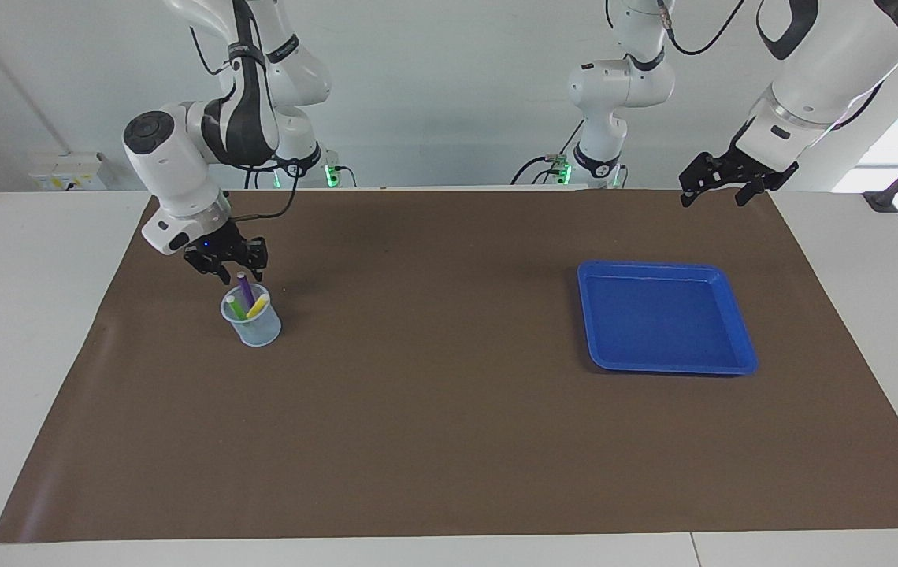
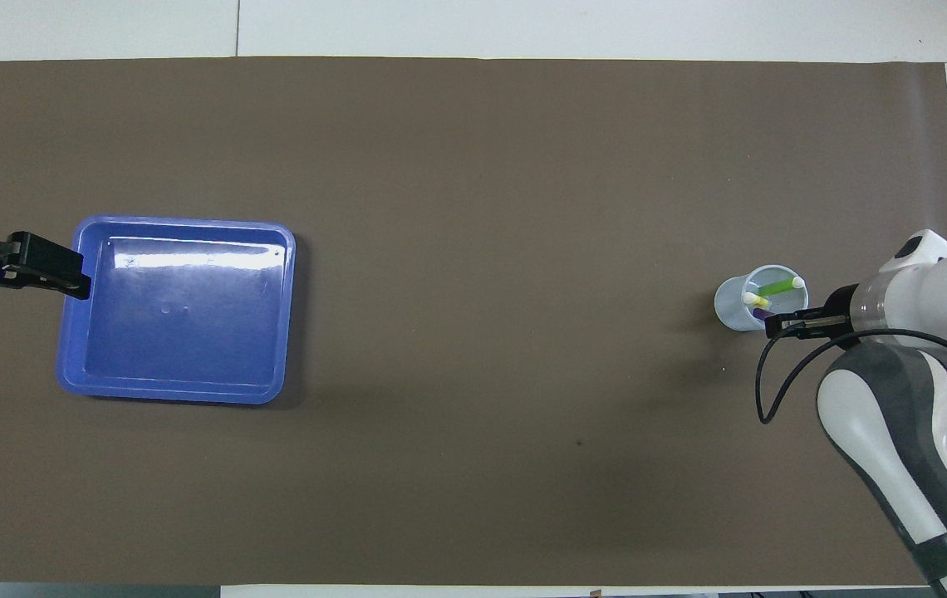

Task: Right arm passes pens to left for tray arrangement
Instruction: 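Reach the right gripper into the cup and grasp the purple pen, then carry the purple pen toward the tray while the left gripper approaches, then grasp the purple pen with the left gripper and open the right gripper, then lower the purple pen into the tray while the right gripper withdraws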

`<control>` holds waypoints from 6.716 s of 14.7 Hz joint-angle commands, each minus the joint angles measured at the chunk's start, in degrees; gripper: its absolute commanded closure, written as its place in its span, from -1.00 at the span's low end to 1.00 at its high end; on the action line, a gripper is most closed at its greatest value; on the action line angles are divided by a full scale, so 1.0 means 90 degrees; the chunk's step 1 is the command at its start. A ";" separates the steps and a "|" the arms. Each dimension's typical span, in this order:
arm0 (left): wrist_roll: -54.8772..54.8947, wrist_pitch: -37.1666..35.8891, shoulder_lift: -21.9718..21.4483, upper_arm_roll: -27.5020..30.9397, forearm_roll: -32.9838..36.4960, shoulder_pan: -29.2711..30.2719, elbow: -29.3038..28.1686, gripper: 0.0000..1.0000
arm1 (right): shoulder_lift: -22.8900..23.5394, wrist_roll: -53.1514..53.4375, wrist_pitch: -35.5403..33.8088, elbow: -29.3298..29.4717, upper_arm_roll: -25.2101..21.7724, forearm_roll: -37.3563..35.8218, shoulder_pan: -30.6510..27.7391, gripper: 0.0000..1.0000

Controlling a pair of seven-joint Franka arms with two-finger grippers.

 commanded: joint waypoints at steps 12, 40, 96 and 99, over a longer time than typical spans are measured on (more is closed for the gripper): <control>-0.0046 -0.0097 -0.0201 -0.0006 0.0062 0.0036 -0.0222 -1.00 | -0.0498 -0.0140 -0.1633 0.1038 0.0004 0.0109 -0.0064 1.00; -0.5248 0.2498 -0.1998 -0.0084 -0.6489 0.0447 -0.3758 -1.00 | 0.0106 0.6108 -0.0494 0.3002 0.3119 0.6944 -0.0055 1.00; -0.3907 0.3233 -0.1023 -0.0163 -0.3448 -0.0198 -0.3709 1.00 | 0.0458 0.4423 -0.1635 0.3325 0.2213 0.1400 -0.0064 -1.00; -0.2890 0.2892 -0.0116 -0.0163 -0.2324 -0.0149 -0.3116 1.00 | 0.0390 0.3184 -0.1832 0.3189 0.1589 0.0765 -0.0055 -1.00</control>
